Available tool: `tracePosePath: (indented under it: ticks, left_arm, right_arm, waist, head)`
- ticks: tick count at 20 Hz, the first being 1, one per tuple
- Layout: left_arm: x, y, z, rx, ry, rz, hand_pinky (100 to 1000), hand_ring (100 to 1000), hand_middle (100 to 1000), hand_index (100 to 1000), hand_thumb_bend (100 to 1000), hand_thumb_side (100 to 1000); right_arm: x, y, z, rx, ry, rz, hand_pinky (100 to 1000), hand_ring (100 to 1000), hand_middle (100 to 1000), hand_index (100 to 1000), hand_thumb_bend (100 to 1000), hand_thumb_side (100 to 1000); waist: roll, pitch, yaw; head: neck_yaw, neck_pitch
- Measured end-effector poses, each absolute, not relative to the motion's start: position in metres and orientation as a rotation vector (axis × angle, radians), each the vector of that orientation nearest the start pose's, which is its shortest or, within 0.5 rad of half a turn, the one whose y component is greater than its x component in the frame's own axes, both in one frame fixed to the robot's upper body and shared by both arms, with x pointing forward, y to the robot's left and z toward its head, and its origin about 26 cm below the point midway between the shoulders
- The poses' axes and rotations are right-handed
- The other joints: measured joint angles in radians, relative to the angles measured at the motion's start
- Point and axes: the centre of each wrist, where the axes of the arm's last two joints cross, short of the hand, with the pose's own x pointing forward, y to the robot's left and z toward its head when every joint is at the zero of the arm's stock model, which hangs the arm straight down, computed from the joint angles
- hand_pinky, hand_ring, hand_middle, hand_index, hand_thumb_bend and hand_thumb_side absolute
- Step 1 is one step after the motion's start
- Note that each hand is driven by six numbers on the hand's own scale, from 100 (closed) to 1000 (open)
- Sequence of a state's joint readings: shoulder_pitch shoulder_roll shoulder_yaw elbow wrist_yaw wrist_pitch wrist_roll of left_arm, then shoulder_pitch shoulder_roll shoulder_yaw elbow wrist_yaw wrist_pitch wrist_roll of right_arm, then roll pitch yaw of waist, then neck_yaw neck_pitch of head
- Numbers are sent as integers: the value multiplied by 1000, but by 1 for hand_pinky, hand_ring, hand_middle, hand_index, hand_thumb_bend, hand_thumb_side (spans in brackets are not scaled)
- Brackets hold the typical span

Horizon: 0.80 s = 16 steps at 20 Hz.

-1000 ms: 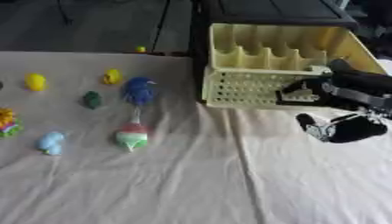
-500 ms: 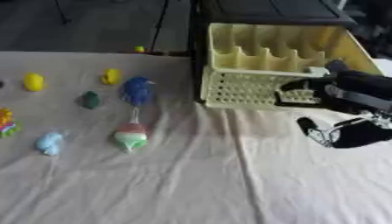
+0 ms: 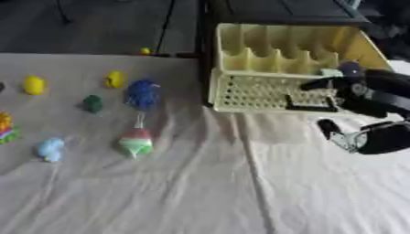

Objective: Pick up objects from table and place into drawer.

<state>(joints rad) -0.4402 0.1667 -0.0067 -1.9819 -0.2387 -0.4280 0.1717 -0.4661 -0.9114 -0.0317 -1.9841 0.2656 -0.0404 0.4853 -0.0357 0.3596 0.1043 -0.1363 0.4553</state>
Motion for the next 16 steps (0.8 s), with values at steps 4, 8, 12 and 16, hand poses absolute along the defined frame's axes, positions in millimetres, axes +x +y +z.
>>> tracePosePath:
  ticks: [4,8,12,16]
  left_arm:
    - [313,220,226,-307,3376,248,696,762,785,965,207,909]
    - [314,223,230,-342,3354,239,697,764,785,964,226,876]
    - [314,232,237,-432,3315,282,699,766,787,962,249,830]
    - [314,239,242,-511,3285,318,699,768,789,963,272,759]
  right_arm:
    - [287,-332,326,-712,-2294,1185,100,113,100,866,100,311]
    - [285,-343,326,-610,-2748,667,100,158,100,832,100,301]
    - [283,-350,318,-544,-3040,188,100,222,122,821,100,471]
    - [284,-351,312,-516,-3160,-63,308,453,392,841,100,726]
  waist:
    - [11,0,-4]
    - [24,2,-6]
    - [40,2,-8]
    - [44,2,-6]
  head:
    - [27,-1]
    - [66,0]
    - [102,13]
    - [121,27]
